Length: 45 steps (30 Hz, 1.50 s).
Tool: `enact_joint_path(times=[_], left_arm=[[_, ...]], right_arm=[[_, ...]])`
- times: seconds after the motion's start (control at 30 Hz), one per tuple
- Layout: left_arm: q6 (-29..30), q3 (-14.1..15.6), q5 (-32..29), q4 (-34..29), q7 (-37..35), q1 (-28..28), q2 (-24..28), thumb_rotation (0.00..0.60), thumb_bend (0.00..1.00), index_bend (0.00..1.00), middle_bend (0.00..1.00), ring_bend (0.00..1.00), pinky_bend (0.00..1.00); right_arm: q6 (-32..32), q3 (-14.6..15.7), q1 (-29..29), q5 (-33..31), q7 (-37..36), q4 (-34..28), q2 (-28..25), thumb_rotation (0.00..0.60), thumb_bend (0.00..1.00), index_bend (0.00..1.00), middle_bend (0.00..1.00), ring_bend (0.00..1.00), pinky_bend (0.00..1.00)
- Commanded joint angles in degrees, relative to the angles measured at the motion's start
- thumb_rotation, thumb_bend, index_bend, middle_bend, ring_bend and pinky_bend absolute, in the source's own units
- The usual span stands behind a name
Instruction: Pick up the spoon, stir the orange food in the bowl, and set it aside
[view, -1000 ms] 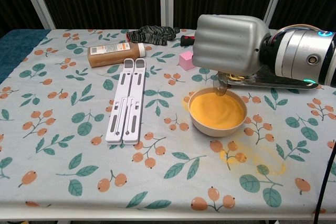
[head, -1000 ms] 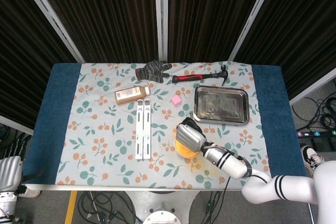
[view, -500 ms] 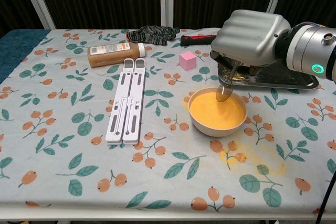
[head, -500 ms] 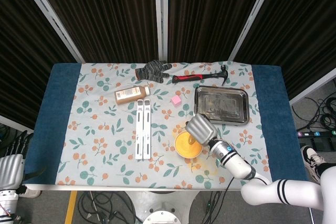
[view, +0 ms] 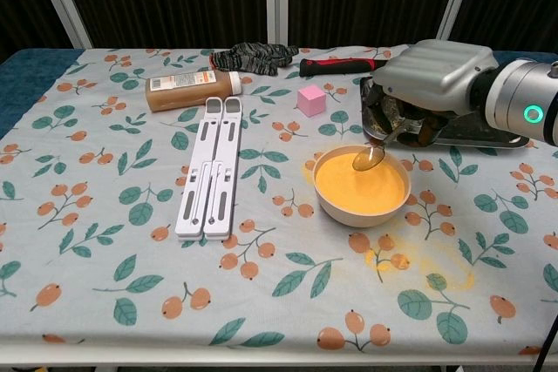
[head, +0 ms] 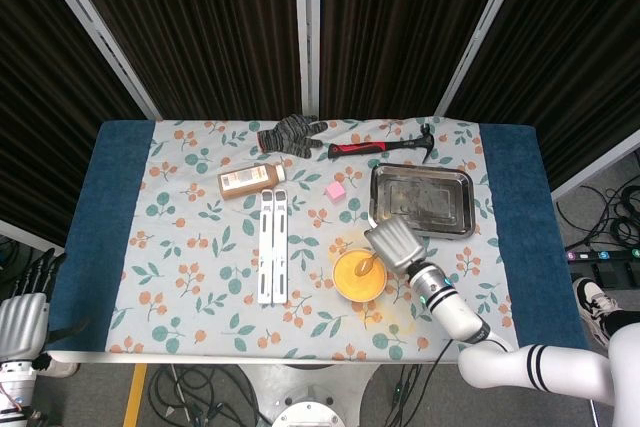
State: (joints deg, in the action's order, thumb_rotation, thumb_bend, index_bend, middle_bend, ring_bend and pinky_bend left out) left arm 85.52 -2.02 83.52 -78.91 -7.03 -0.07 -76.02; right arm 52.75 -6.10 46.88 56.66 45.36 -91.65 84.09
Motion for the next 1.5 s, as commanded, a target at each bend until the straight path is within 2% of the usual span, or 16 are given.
enact_joint_path(times=[0.03,0.3,0.6,0.73,0.8,0.93,1.0,1.13,1.23,1.4,1.5], left_arm=[[-0.07,-0.01,0.11,-0.23,0.23,-0.13,0.04,0.6,0.0,0.12,0.09,0.08,0.12],[-0.26,0.07,-0.2,-0.7,0.81,-0.15,0.09,0.6,0.0,0.12,0.09,0.08,0.12],[-0.87,0.29,-0.82,-0.83,1.12,-0.04,0.17,0.6,0.0,0.12,0.09,0.08,0.12],[-0.97,0.32,-1.02,-0.84,1.22,0.03,0.19,0.6,0.0,0.12,0.09,0.08,0.12],[-1.06,0.35,-1.02,-0.91,1.3,0.0,0.18,0.6,0.0,0.12,0.09,0.08,0.12],[-1.13,0.3,-1.15,-0.99,1.35,-0.02,0.23,0.6,0.0,0.12,0.09,0.08,0.12],[-1.18,0.29,-1.18,-0.96,1.38,-0.04,0.24,0.6,0.0,0.12,0.09,0.08,0.12],[-1.23,0.31,-1.18,-0.82,1.19,-0.05,0.22,0.6,0.0,0.12,0.09,0.08,0.12],[-1.23,0.23,-1.16,-0.74,1.0,-0.11,0.26,0.6,0.0,0.12,0.09,0.08,0.12],[-0.98,-0.08,-0.98,-0.49,0.74,-0.32,0.16,0.6,0.0,0.12,0.09,0.08,0.12],[-0.81,-0.29,-0.89,-0.44,0.64,-0.46,0.1,0.6,0.0,0.12,0.09,0.08,0.12]], right_arm=[[-0.23,-2.56,-1.39,-3.76,-6.29,2.39,-0.12,0.6,0.34,0.76,0.97,0.94,0.96],[-1.69,-6.0,0.3,-10.56,-10.56,11.26,2.01,0.6,0.34,0.76,0.97,0.94,0.96],[-4.88,-6.25,2.9,-18.74,-9.25,27.48,9.67,0.6,0.33,0.73,0.97,0.93,0.96],[-6.32,-6.39,3.71,-21.2,-8.37,32.64,12.32,0.6,0.32,0.69,0.96,0.93,0.96],[-6.81,-6.51,4.11,-22.22,-7.78,34.62,13.39,0.6,0.28,0.64,0.95,0.93,0.96],[-7.35,-6.92,4.51,-23.95,-6.83,36.59,14.31,0.6,0.09,0.47,0.94,0.93,0.96],[-7.43,-7.16,4.46,-24.66,-6.61,36.82,14.24,0.6,0.04,0.41,0.94,0.93,0.96],[-7.2,-8.05,3.93,-25.56,-7.18,35.25,12.4,0.6,0.0,0.3,0.93,0.93,0.96],[-5.29,-9.28,2.64,-23.79,-9.69,30.12,8.28,0.6,0.0,0.28,0.93,0.93,0.96],[1.26,-8.46,-2.59,-16.42,-13.63,14.47,-2.85,0.6,0.05,0.27,0.91,0.91,0.96],[5.72,-6.35,-7.52,-10.92,-16.62,3.91,-10.19,0.6,0.1,0.28,0.84,0.84,0.95]])
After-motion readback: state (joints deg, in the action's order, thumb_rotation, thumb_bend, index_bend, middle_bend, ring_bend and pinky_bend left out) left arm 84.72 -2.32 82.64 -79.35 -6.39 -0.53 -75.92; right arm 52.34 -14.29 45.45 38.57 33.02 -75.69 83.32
